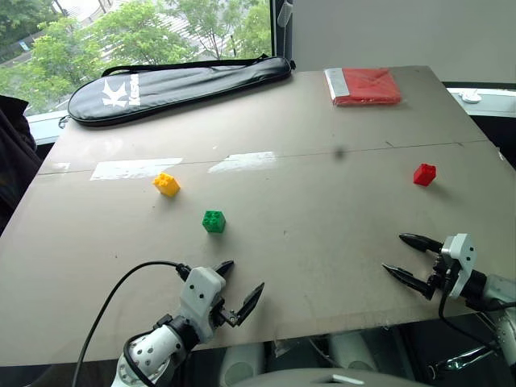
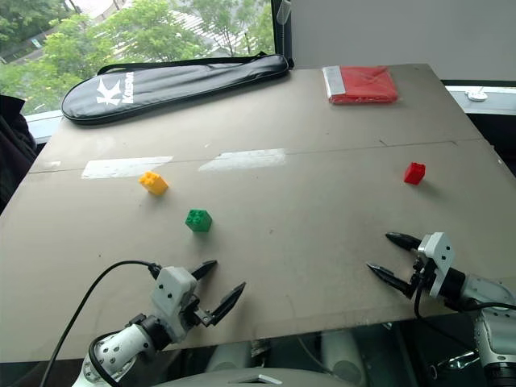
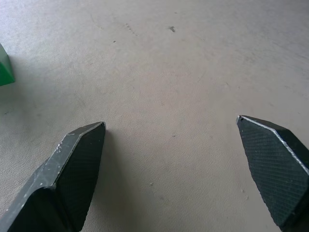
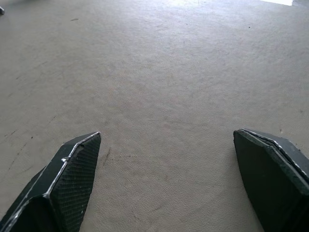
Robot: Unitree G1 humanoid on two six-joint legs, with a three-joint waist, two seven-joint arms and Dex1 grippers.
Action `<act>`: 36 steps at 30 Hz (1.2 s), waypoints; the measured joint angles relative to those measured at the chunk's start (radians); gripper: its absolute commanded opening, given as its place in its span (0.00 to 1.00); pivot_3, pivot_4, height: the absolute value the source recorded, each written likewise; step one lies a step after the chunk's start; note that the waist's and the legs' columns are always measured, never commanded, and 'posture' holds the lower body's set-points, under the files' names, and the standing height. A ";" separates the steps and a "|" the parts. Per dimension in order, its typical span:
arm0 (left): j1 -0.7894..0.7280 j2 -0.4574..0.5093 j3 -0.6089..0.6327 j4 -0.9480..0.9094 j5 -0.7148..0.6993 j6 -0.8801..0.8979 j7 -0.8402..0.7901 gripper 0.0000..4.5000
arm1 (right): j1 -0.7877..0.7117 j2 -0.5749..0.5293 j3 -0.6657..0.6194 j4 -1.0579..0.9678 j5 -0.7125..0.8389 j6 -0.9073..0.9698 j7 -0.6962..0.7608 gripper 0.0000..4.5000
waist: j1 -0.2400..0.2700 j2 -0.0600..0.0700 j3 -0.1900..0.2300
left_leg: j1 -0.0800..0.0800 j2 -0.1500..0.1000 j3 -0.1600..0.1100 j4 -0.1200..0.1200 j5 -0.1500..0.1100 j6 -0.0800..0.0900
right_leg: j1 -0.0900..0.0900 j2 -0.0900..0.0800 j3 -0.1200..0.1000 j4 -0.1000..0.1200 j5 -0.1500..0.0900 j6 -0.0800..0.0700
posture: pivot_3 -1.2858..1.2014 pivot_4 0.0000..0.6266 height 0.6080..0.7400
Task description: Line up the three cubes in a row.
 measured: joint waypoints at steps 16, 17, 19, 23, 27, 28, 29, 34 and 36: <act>-0.034 0.053 0.018 0.003 -0.040 0.036 -0.053 0.99 | 0.089 -0.002 -0.024 -0.053 0.000 -0.012 -0.046 1.00 | 0.002 0.000 -0.001 | 0.000 0.000 0.000 0.000 0.000 0.000 | 0.000 0.000 0.000 0.000 0.000 0.000 | 0.52 0.24 0.75; -0.042 0.057 0.020 0.008 -0.044 0.037 -0.060 0.99 | 0.096 -0.002 -0.024 -0.063 -0.001 -0.012 -0.054 1.00 | 0.004 0.000 -0.001 | 0.000 0.000 0.000 0.000 0.000 0.000 | 0.000 0.000 0.000 0.000 0.000 0.000 | 0.52 0.24 0.75; -0.074 0.072 0.024 0.032 -0.054 0.037 -0.084 0.99 | 0.115 0.002 -0.031 -0.079 -0.001 -0.010 -0.076 1.00 | 0.007 0.000 -0.001 | 0.000 0.000 0.000 0.000 0.000 0.000 | 0.000 0.000 0.000 0.000 0.000 0.000 | 0.52 0.24 0.75; -0.108 0.093 0.028 0.053 -0.057 0.035 -0.114 0.99 | 0.110 0.051 -0.058 -0.084 0.000 0.008 -0.165 1.00 | 0.003 0.000 -0.001 | 0.000 0.000 0.000 0.001 0.000 0.000 | 0.000 0.000 0.000 0.000 0.000 0.000 | 0.52 0.24 0.75; -0.173 0.132 0.032 0.056 -0.091 0.076 -0.155 0.99 | -0.035 0.117 -0.086 -0.081 -0.017 0.078 -0.380 1.00 | -0.006 0.001 0.001 | 0.001 0.000 0.002 0.002 0.000 0.000 | 0.000 0.000 0.002 0.002 0.001 0.000 | 0.52 0.24 0.75; -0.201 0.146 0.032 0.047 -0.105 0.096 -0.167 0.99 | -0.098 0.121 -0.100 -0.075 -0.028 0.102 -0.452 1.00 | -0.005 0.001 0.001 | 0.001 0.000 0.002 0.003 0.001 0.000 | 0.000 0.000 0.002 0.002 0.001 0.000 | 0.52 0.24 0.75; -0.222 0.153 0.033 0.038 -0.118 0.111 -0.172 0.99 | -0.139 0.121 -0.112 -0.072 -0.038 0.118 -0.498 1.00 | -0.004 0.001 0.001 | 0.001 0.000 0.002 0.003 0.001 0.000 | 0.000 0.000 0.002 0.002 0.001 0.000 | 0.52 0.24 0.75; -0.349 0.210 0.034 -0.047 -0.218 0.234 -0.205 0.99 | -0.331 0.130 -0.137 -0.005 -0.108 0.254 -0.737 1.00 | 0.002 0.000 0.000 | -0.002 0.000 -0.001 0.001 0.000 0.000 | -0.001 0.001 0.002 0.003 0.004 -0.004 | 0.52 0.24 0.75; -0.436 0.237 0.038 -0.082 -0.278 0.293 -0.215 0.99 | -0.412 0.157 -0.133 0.061 -0.136 0.301 -0.812 1.00 | -0.001 0.000 0.000 | -0.006 0.000 -0.001 0.001 0.001 0.000 | -0.004 0.002 0.002 0.002 0.006 -0.001 | 0.52 0.24 0.75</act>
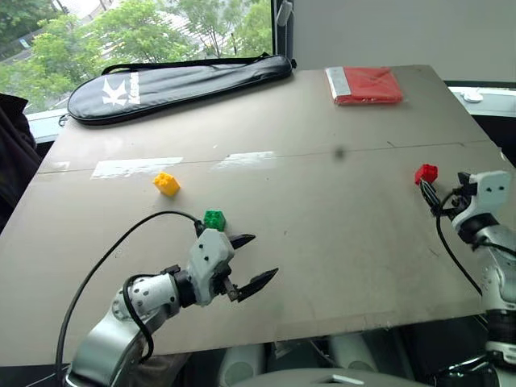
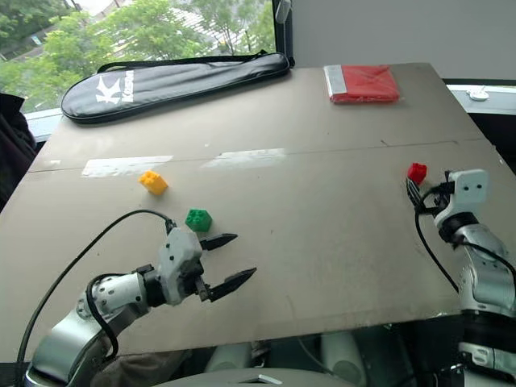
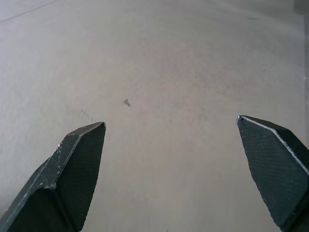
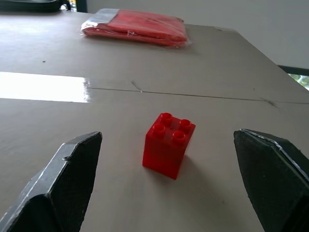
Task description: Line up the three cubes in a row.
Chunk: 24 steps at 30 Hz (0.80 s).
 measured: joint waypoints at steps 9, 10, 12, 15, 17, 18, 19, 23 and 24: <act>-0.211 0.040 0.003 -0.028 -0.116 0.141 -0.009 0.99 | -0.196 0.066 0.035 0.232 -0.056 0.012 -0.106 1.00 | -0.005 0.001 0.000 | -0.002 0.000 0.000 0.000 0.000 0.000 | -0.001 0.000 0.000 -0.001 0.000 0.000 | 0.52 0.24 0.75; -0.215 0.042 0.003 -0.028 -0.121 0.148 -0.009 1.00 | -0.201 0.069 0.036 0.247 -0.058 0.007 -0.106 0.95 | -0.004 0.001 0.000 | -0.002 0.000 0.000 0.000 0.000 0.000 | -0.001 0.000 0.000 -0.001 0.000 0.000 | 0.52 0.24 0.75; -0.222 0.048 0.003 -0.028 -0.122 0.157 -0.009 1.00 | -0.214 0.077 0.036 0.283 -0.061 0.000 -0.107 0.82 | -0.005 0.001 0.000 | -0.002 0.000 0.000 0.000 0.000 0.000 | -0.001 0.000 0.000 -0.001 0.000 0.000 | 0.52 0.24 0.75; -0.226 0.054 0.003 -0.027 -0.121 0.159 -0.009 1.00 | -0.230 0.083 0.037 0.320 -0.071 -0.018 -0.114 0.49 | -0.005 0.001 0.000 | -0.003 0.000 0.000 0.000 0.000 0.000 | -0.001 0.000 0.000 -0.002 0.000 0.000 | 0.52 0.24 0.75; -0.226 0.058 0.003 -0.027 -0.120 0.159 -0.009 1.00 | -0.236 0.082 0.037 0.330 -0.078 -0.034 -0.115 0.30 | -0.005 0.001 0.000 | -0.003 0.000 0.000 0.000 0.000 0.000 | -0.001 0.000 0.000 -0.002 0.000 0.000 | 0.52 0.24 0.75; -0.226 0.058 0.002 -0.027 -0.120 0.159 -0.009 1.00 | -0.237 0.082 0.037 0.333 -0.079 -0.040 -0.115 0.29 | -0.005 0.001 0.000 | -0.003 0.000 0.000 0.000 0.000 0.000 | -0.001 0.000 0.000 -0.002 0.000 0.000 | 0.52 0.24 0.75; -0.226 0.059 0.002 -0.027 -0.119 0.158 -0.009 1.00 | -0.237 0.083 0.037 0.334 -0.081 -0.046 -0.115 0.29 | -0.005 0.001 0.000 | -0.002 0.000 0.000 0.000 0.000 0.000 | -0.001 0.000 0.000 -0.001 0.000 0.000 | 0.52 0.24 0.75; -0.200 0.070 0.002 -0.023 -0.106 0.148 -0.017 1.00 | -0.153 0.083 0.054 0.217 -0.076 -0.041 -0.076 0.29 | -0.004 0.001 0.000 | -0.003 0.000 -0.001 0.000 0.000 0.000 | -0.002 0.000 -0.001 -0.001 0.000 0.000 | 0.52 0.24 0.75; -0.189 0.073 0.003 -0.022 -0.100 0.142 -0.020 1.00 | -0.102 0.085 0.069 0.142 -0.067 -0.026 -0.050 0.29 | -0.003 0.001 0.000 | -0.003 0.000 -0.002 0.000 0.000 0.000 | -0.002 0.000 -0.001 -0.001 0.000 0.000 | 0.52 0.24 0.75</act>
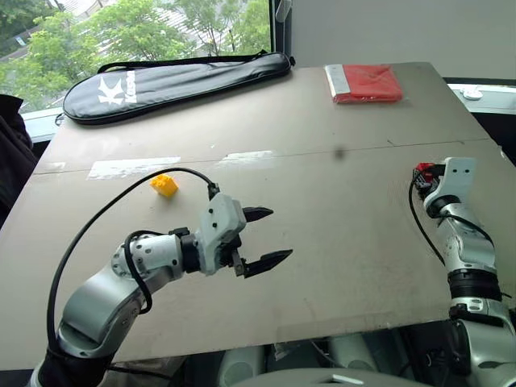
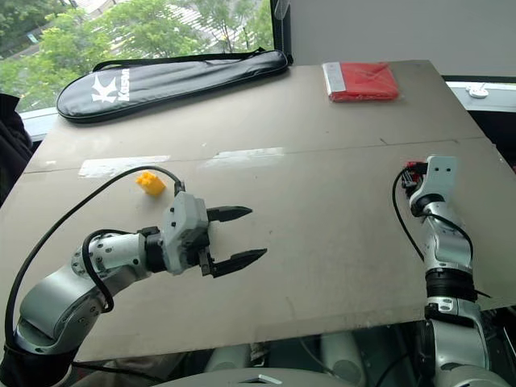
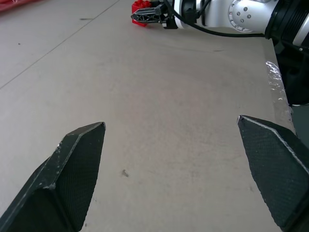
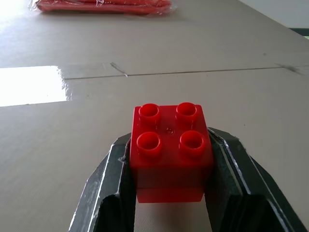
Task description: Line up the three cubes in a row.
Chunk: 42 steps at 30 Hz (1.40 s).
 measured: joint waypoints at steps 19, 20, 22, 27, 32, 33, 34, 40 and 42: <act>0.062 0.006 -0.018 0.117 0.106 -0.118 -0.082 1.00 | 0.358 0.191 0.381 -0.615 -0.098 0.201 -0.038 0.29 | 0.000 -0.001 -0.002 | -0.005 0.000 -0.003 0.003 0.003 -0.005 | -0.006 0.001 -0.002 0.004 -0.003 -0.003 | 0.52 0.24 0.75; 0.058 0.007 -0.018 0.119 0.108 -0.119 -0.085 1.00 | 0.353 0.198 0.385 -0.614 -0.113 0.206 -0.057 0.29 | 0.001 -0.001 -0.002 | -0.006 0.000 -0.003 0.003 0.003 -0.005 | -0.006 0.001 -0.002 0.004 -0.001 -0.003 | 0.52 0.24 0.75; 0.056 0.017 -0.018 0.125 0.108 -0.119 -0.104 1.00 | 0.336 0.245 0.393 -0.608 -0.154 0.219 -0.124 0.29 | 0.000 -0.001 -0.002 | -0.007 0.000 -0.004 0.002 0.003 -0.005 | -0.008 0.001 -0.003 0.004 0.001 -0.004 | 0.52 0.24 0.75; 0.058 0.035 -0.016 0.134 0.108 -0.120 -0.127 1.00 | 0.335 0.335 0.376 -0.614 -0.159 0.257 -0.191 0.29 | -0.001 -0.002 -0.002 | -0.007 0.000 -0.004 0.002 0.003 -0.005 | -0.008 0.001 -0.003 0.005 0.000 -0.004 | 0.52 0.24 0.75; 0.046 0.038 -0.015 0.135 0.108 -0.120 -0.132 1.00 | 0.345 0.370 0.380 -0.633 -0.159 0.281 -0.208 0.40 | 0.000 -0.002 -0.002 | -0.007 0.000 -0.005 0.002 0.003 -0.005 | -0.008 0.001 -0.004 0.005 0.000 -0.005 | 0.52 0.24 0.75; 0.045 0.038 -0.016 0.135 0.108 -0.120 -0.133 1.00 | 0.348 0.378 0.380 -0.638 -0.159 0.284 -0.210 0.56 | -0.001 -0.002 -0.002 | -0.007 0.000 -0.005 0.002 0.003 -0.005 | -0.008 0.001 -0.004 0.005 0.000 -0.004 | 0.52 0.24 0.75; 0.044 0.038 -0.016 0.135 0.108 -0.120 -0.134 1.00 | 0.354 0.381 0.380 -0.637 -0.158 0.292 -0.210 0.67 | -0.001 -0.002 -0.002 | -0.008 0.000 -0.005 0.002 0.003 -0.005 | -0.008 0.001 -0.004 0.005 0.000 -0.004 | 0.52 0.24 0.75; 0.042 0.039 -0.016 0.136 0.108 -0.120 -0.144 1.00 | 0.365 0.391 0.387 -0.640 -0.153 0.307 -0.205 0.99 | -0.001 -0.002 -0.002 | -0.008 0.000 -0.005 0.002 0.003 -0.005 | -0.008 0.001 -0.004 0.005 0.000 -0.005 | 0.52 0.24 0.75; 0.042 0.039 -0.016 0.138 0.109 -0.120 -0.144 1.00 | 0.366 0.386 0.383 -0.643 -0.151 0.311 -0.202 0.99 | 0.001 -0.003 -0.003 | -0.008 0.000 -0.005 0.002 0.004 -0.005 | -0.008 0.001 -0.004 0.005 0.000 -0.005 | 0.52 0.24 0.75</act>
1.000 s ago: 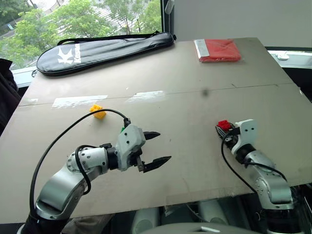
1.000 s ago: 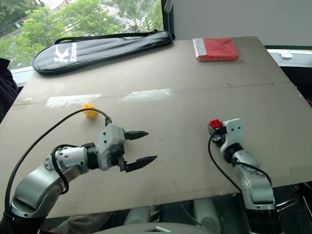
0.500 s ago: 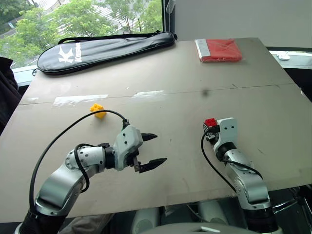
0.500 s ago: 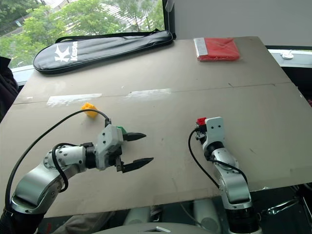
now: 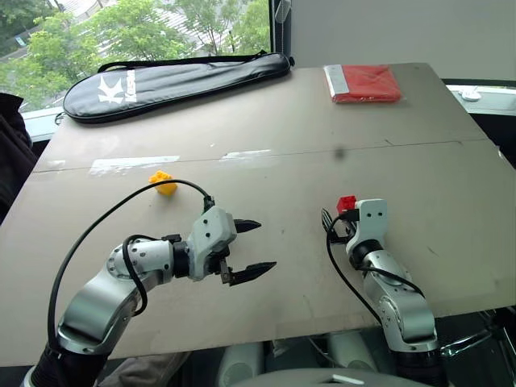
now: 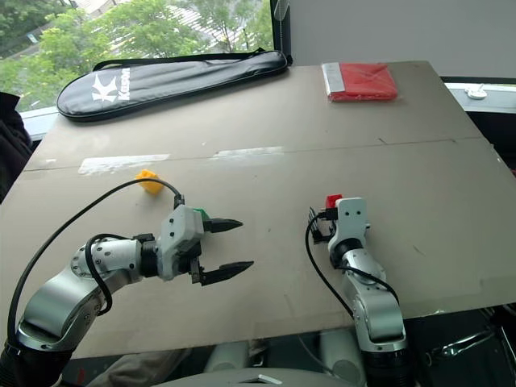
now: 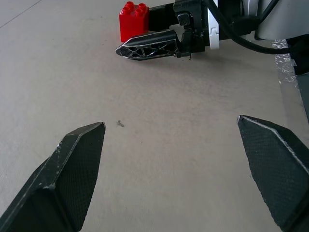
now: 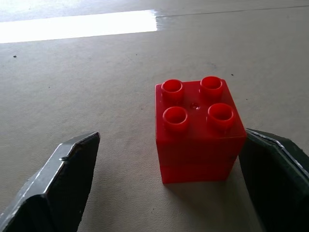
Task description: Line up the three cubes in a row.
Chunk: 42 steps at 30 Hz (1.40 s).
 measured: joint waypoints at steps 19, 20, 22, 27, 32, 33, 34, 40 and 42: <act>0.390 -0.277 0.128 -0.124 0.161 -0.180 0.334 1.00 | 0.275 -0.425 -0.158 -0.226 0.201 -0.011 0.420 0.99 | 0.001 -0.002 0.000 | 0.001 0.000 -0.001 0.000 0.000 0.000 | 0.002 0.000 -0.001 -0.001 -0.003 0.002 | 0.52 0.24 0.75; 0.414 -0.318 0.130 -0.125 0.193 -0.209 0.375 1.00 | 0.285 -0.468 -0.165 -0.226 0.231 -0.032 0.483 0.99 | 0.001 -0.001 0.000 | 0.002 0.000 0.000 0.001 0.000 0.000 | 0.003 0.000 0.000 -0.001 -0.003 0.002 | 0.52 0.24 0.75; 0.441 -0.357 0.128 -0.124 0.265 -0.249 0.441 1.00 | 0.295 -0.505 -0.180 -0.219 0.274 -0.085 0.576 0.99 | 0.001 -0.002 0.000 | 0.004 0.000 -0.001 0.001 0.000 0.000 | 0.005 0.001 -0.001 0.000 -0.003 0.002 | 0.52 0.24 0.75; 0.392 -0.438 0.117 -0.035 0.453 -0.284 0.617 1.00 | 0.297 -0.567 -0.182 -0.219 0.382 -0.221 0.801 0.99 | 0.005 -0.003 0.000 | 0.013 0.000 -0.004 0.001 0.000 0.000 | 0.014 0.001 -0.003 -0.001 -0.003 0.002 | 0.52 0.24 0.75; 0.318 -0.516 0.074 0.045 0.522 -0.279 0.702 1.00 | 0.262 -0.588 -0.181 -0.195 0.409 -0.300 0.897 0.99 | 0.003 -0.005 -0.001 | 0.013 0.000 -0.003 0.001 0.000 0.000 | 0.016 0.001 -0.002 -0.002 -0.003 0.002 | 0.52 0.24 0.75; 0.310 -0.524 0.070 0.054 0.529 -0.276 0.710 1.00 | 0.251 -0.589 -0.181 -0.186 0.412 -0.311 0.902 0.99 | 0.002 -0.006 -0.001 | 0.013 0.000 -0.003 0.001 0.000 0.000 | 0.016 0.001 -0.002 -0.002 -0.003 0.002 | 0.52 0.24 0.75; 0.297 -0.529 0.059 0.067 0.534 -0.270 0.718 1.00 | 0.239 -0.592 -0.182 -0.177 0.414 -0.318 0.909 0.99 | 0.002 -0.006 -0.001 | 0.013 0.000 -0.004 0.001 0.000 0.000 | 0.016 0.001 -0.003 -0.002 -0.003 0.002 | 0.52 0.24 0.75; 0.216 -0.556 0.022 0.142 0.569 -0.215 0.747 1.00 | 0.211 -0.606 -0.182 -0.168 0.419 -0.327 0.917 0.99 | 0.009 -0.006 -0.001 | 0.013 0.000 -0.005 0.001 0.000 0.000 | 0.016 0.001 -0.004 -0.002 -0.003 0.002 | 0.52 0.24 0.75; 0.176 -0.571 0.017 0.166 0.574 -0.193 0.767 1.00 | 0.206 -0.606 -0.182 -0.169 0.422 -0.326 0.913 0.99 | 0.009 -0.005 -0.001 | 0.015 0.000 -0.005 0.001 0.000 0.000 | 0.017 0.001 -0.004 -0.002 -0.003 0.002 | 0.52 0.24 0.75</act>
